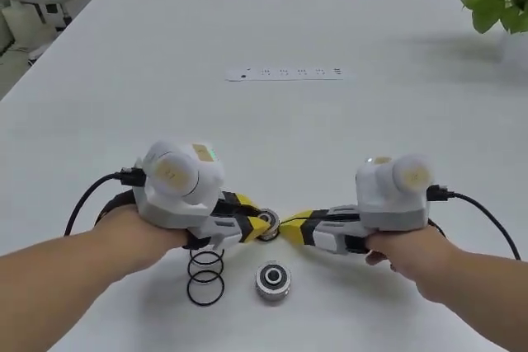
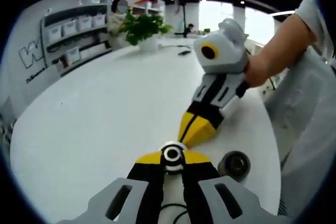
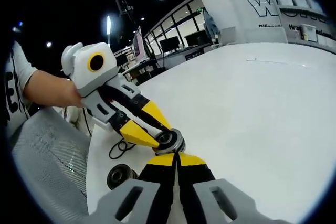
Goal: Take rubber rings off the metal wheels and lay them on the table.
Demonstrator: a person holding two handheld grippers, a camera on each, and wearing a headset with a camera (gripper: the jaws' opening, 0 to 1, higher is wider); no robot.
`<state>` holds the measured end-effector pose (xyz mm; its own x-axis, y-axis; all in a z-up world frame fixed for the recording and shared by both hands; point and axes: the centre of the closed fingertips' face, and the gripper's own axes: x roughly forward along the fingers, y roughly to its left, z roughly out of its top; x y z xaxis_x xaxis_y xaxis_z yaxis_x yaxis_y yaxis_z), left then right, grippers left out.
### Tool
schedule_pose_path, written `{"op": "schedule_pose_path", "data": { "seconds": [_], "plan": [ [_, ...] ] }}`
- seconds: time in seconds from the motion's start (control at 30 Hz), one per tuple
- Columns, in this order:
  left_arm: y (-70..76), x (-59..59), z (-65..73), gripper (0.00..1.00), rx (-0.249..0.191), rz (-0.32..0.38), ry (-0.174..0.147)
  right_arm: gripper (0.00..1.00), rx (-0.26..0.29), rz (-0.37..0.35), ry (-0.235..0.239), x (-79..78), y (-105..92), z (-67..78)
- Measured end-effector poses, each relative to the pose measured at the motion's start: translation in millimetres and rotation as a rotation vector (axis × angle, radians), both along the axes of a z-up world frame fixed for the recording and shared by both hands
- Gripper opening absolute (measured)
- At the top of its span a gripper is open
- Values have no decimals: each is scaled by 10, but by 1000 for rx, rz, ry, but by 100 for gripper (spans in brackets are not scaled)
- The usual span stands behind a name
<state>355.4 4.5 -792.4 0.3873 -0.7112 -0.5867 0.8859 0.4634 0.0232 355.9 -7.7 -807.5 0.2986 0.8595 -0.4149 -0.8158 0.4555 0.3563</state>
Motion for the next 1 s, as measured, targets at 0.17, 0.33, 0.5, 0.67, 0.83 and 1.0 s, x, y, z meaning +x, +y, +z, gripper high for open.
{"op": "schedule_pose_path", "data": {
  "seconds": [0.17,0.33,0.5,0.67,0.83,1.0],
  "plan": [
    [-4,0,-6,12,5,6,-2,0,36,-35,30,11,-24,39],
    [-8,-7,-9,12,9,13,-1,0,100,-84,70,60,-28,113],
    [-7,1,-12,12,17,16,-4,0,105,-91,88,54,-14,126],
    [-8,2,-14,12,27,19,-12,0,103,-94,101,54,-3,136],
    [-6,3,-16,12,28,19,-7,0,92,-84,92,29,18,160],
    [-6,3,-17,12,31,16,-12,0,77,-64,77,12,30,170]
  ]
}}
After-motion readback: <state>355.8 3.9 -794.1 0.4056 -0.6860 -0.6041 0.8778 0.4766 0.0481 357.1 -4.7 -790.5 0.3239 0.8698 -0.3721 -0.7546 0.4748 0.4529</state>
